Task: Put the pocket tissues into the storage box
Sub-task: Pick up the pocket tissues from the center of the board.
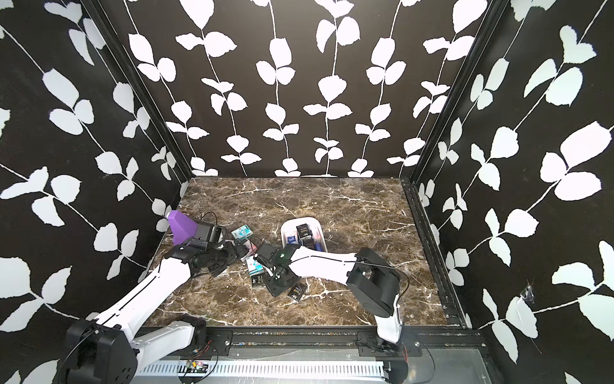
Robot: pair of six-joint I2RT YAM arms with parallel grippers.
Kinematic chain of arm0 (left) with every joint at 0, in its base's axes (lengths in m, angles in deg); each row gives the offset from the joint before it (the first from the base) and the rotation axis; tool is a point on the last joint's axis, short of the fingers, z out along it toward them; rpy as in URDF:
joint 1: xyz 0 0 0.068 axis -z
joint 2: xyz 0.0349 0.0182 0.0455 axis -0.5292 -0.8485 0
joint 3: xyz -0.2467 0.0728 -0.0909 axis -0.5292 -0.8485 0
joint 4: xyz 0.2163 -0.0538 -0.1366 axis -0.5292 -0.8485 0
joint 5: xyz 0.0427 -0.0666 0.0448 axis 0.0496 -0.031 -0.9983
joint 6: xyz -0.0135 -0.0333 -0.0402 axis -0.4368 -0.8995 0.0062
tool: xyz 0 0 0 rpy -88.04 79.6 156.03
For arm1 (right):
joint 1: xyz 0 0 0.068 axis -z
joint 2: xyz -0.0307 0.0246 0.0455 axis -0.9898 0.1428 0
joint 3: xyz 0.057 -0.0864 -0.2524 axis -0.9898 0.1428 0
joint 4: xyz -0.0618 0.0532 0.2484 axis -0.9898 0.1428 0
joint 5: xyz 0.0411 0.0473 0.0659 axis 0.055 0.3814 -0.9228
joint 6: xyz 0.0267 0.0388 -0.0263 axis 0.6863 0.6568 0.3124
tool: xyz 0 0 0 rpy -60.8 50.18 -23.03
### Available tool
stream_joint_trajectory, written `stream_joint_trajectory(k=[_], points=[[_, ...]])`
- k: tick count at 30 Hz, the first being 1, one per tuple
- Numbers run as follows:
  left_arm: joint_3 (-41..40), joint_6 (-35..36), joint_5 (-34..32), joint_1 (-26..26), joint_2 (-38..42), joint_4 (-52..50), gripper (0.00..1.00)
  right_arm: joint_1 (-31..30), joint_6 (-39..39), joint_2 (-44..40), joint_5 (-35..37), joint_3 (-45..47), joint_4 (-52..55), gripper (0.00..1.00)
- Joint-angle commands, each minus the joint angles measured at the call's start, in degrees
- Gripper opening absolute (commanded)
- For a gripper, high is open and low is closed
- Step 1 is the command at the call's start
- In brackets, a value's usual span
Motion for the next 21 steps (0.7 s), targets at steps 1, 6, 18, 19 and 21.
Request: stream_joint_trajectory(k=[1, 6, 18, 19, 21], points=[[-0.60, -0.71, 1.42, -0.24, 1.35, -2.01, 0.99, -0.40, 0.68, -0.03, 4.18, -0.23, 1.15, 0.43], [-0.81, -0.96, 1.96, -0.24, 2.51, -2.04, 0.99, -0.51, 1.40, -0.26, 6.16, 1.54, 2.90, 0.45], [-0.36, -0.78, 3.29, -0.26, 3.36, -2.31, 0.99, -1.10, 4.36, -7.17, 7.84, 10.43, 4.67, 0.45], [-0.36, -0.68, 3.20, -0.20, 3.48, -2.33, 0.99, -1.19, 4.75, -8.05, 8.13, 10.92, 4.82, 0.46], [-0.21, -0.45, 3.11, -0.19, 3.56, -2.51, 0.99, -1.43, 5.51, -9.73, 8.45, 11.58, 5.32, 0.46]])
